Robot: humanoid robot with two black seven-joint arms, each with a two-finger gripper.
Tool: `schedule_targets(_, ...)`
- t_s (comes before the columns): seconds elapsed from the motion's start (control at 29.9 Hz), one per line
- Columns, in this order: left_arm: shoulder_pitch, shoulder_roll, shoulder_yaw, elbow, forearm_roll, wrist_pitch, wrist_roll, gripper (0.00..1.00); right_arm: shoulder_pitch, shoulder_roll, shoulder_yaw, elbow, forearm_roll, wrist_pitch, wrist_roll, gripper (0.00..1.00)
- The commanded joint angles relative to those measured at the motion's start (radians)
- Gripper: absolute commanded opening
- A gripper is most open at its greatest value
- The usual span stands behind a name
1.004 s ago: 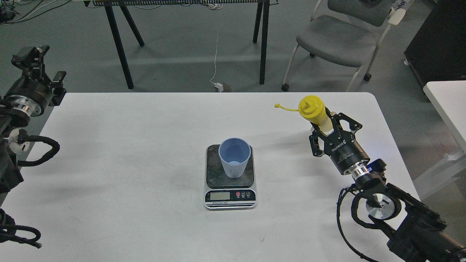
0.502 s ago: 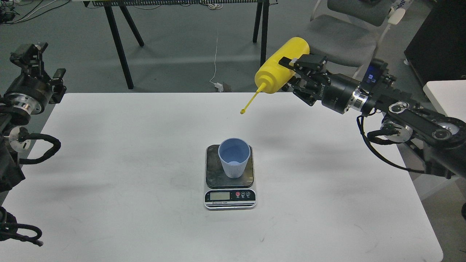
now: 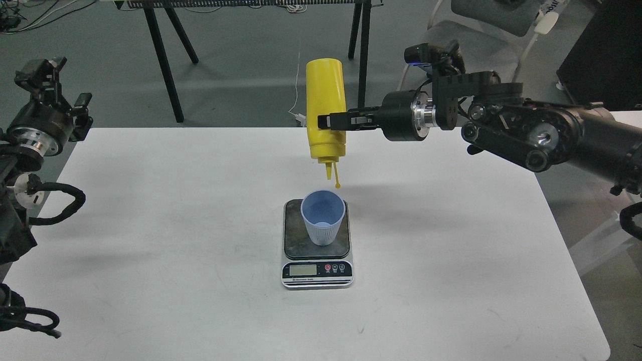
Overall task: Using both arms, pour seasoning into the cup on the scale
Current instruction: 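Tilt the yellow bottle nozzle-down over the cup with the right gripper, then carry the yellow bottle back and lower it onto the table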
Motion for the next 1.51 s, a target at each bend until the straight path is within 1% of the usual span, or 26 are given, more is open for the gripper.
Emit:
schedule_targets(0.0,0.000,0.000,0.000,0.000,-0.001,0.000,0.000,0.85,0.010,0.023,-0.003,0.002,-0.041,0.001,-0.001,0.38)
schedule_targets(0.2,0.001,0.001,0.002,0.000,0.001,0.000,0.000,0.85,0.015,0.042,-0.005,0.000,-0.093,0.001,-0.014,0.38)
schedule_targets(0.57,0.001,0.001,0.002,0.000,-0.001,0.000,0.000,0.85,0.020,0.059,-0.005,0.008,-0.100,0.011,-0.015,0.38)
schedule_targets(0.94,0.003,0.003,0.002,0.000,0.001,0.000,0.000,0.85,0.018,0.056,-0.003,0.015,-0.093,0.015,-0.021,0.38)
schedule_targets(1.1,0.001,0.001,0.000,0.000,-0.001,0.000,0.000,0.85,0.014,0.030,0.018,-0.004,-0.054,0.020,-0.017,0.38)
schedule_targets(1.17,0.001,0.001,-0.011,0.000,-0.020,0.000,0.000,0.85,0.007,-0.013,0.043,-0.026,0.050,0.020,-0.017,0.38)
schedule_targets(1.24,0.001,-0.002,-0.006,-0.001,-0.034,0.000,0.000,0.85,0.003,-0.062,0.057,-0.028,0.205,0.024,-0.012,0.38)
schedule_targets(1.3,0.001,-0.006,-0.002,-0.001,-0.033,0.000,0.000,0.85,-0.009,-0.119,0.063,-0.021,0.397,0.075,-0.004,0.38)
schedule_targets(1.37,0.001,-0.003,-0.002,-0.001,-0.034,0.000,0.000,0.85,-0.045,-0.182,0.087,-0.012,0.591,0.150,0.025,0.38)
schedule_targets(1.4,0.001,-0.003,-0.002,-0.001,-0.034,0.000,0.000,0.85,-0.069,-0.208,0.119,-0.005,0.689,0.168,0.047,0.38)
schedule_targets(1.44,0.000,-0.005,-0.002,-0.001,-0.034,0.000,0.000,0.85,-0.104,-0.228,0.156,-0.006,0.788,0.168,0.058,0.38)
schedule_targets(1.47,0.000,-0.003,-0.002,-0.001,-0.034,0.000,0.000,0.85,-0.140,-0.245,0.188,-0.011,0.871,0.168,0.060,0.38)
